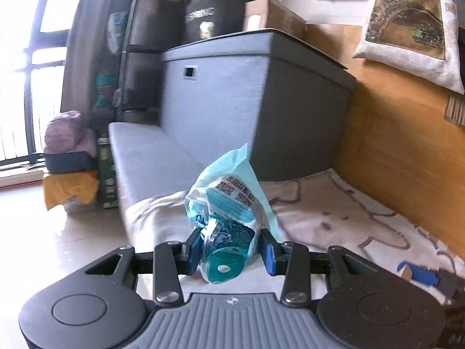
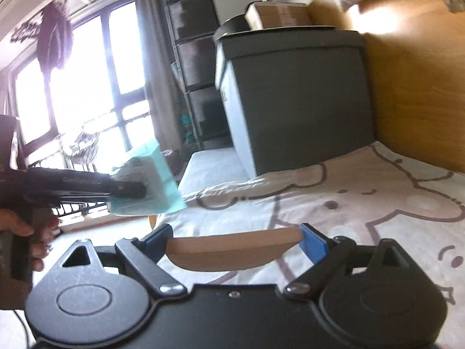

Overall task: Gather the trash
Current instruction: 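Carry the wooden stick and teal packet with both tools to the wastebasket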

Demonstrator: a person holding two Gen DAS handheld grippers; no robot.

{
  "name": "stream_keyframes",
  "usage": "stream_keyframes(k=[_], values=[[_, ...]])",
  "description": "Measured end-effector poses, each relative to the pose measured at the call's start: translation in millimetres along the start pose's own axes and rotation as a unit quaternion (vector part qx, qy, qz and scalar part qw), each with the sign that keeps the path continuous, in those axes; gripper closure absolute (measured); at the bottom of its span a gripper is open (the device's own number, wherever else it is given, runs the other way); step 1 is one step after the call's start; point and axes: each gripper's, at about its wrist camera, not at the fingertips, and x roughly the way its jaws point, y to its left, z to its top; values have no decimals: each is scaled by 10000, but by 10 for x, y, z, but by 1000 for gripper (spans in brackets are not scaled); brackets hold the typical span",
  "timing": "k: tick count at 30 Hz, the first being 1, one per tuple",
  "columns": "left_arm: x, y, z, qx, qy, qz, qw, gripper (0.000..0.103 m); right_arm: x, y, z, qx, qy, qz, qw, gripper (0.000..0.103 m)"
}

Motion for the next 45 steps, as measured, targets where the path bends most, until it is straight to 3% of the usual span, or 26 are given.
stream_keyframes(k=[10,24,30,37,45], values=[[-715,519,-400,7,38,607,9981,61,41,524,-134,-164,219,231,9994,10],[-1478,1345,-907,-904,413,1214,9876,61,149,1498,-258,-329,914,811,9920,9],[-1671,1597,-1092,-978,567,1423,9833,61,258,1963,-344,-415,1149,1016,9873,9],[-1705,1885,-1477,-1356,873,1610,9737,61,549,2320,-738,-286,1684,1077,9794,10],[-1575,2154,-2143,-1754,1607,1750,9554,61,835,2421,-1491,-306,2636,960,9593,9]])
